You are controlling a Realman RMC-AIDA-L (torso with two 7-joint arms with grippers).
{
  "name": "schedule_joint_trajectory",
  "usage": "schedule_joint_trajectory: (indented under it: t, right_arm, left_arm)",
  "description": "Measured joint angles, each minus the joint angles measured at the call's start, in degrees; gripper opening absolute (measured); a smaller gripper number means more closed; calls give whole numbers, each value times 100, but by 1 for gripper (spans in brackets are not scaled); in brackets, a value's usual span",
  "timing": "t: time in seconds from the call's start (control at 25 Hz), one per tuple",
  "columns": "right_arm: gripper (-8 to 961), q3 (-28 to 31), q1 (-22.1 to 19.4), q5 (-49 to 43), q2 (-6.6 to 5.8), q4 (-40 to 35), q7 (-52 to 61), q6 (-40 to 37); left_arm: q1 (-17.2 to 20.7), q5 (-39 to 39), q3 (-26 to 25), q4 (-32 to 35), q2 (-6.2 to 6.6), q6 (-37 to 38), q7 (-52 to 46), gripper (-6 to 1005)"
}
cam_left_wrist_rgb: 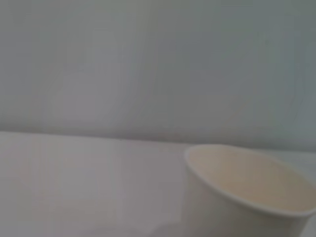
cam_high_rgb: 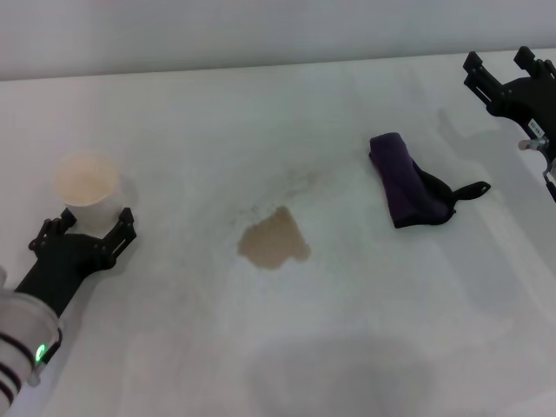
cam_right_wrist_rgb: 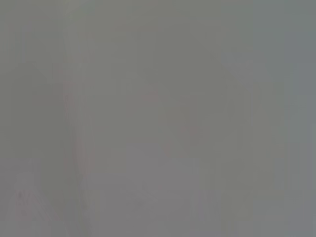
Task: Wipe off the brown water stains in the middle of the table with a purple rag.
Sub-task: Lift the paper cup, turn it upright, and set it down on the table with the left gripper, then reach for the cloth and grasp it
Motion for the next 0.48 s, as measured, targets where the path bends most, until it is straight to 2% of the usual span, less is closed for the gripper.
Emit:
schedule_joint_trajectory:
  t: [0.04,0.28,0.48]
  right_arm:
    - [871,0,0,0,0,0,0,14]
    - [871,0,21,-4,-1,-1,0,64]
    - [871,-7,8,-355,-5,-11,94,296]
  left_arm:
    - [178,59,0,24,0,344,89,892]
    - [548,90,-1,141,-1,733,162,890]
    - [1051,111,-1,343,10,1339,146,889]
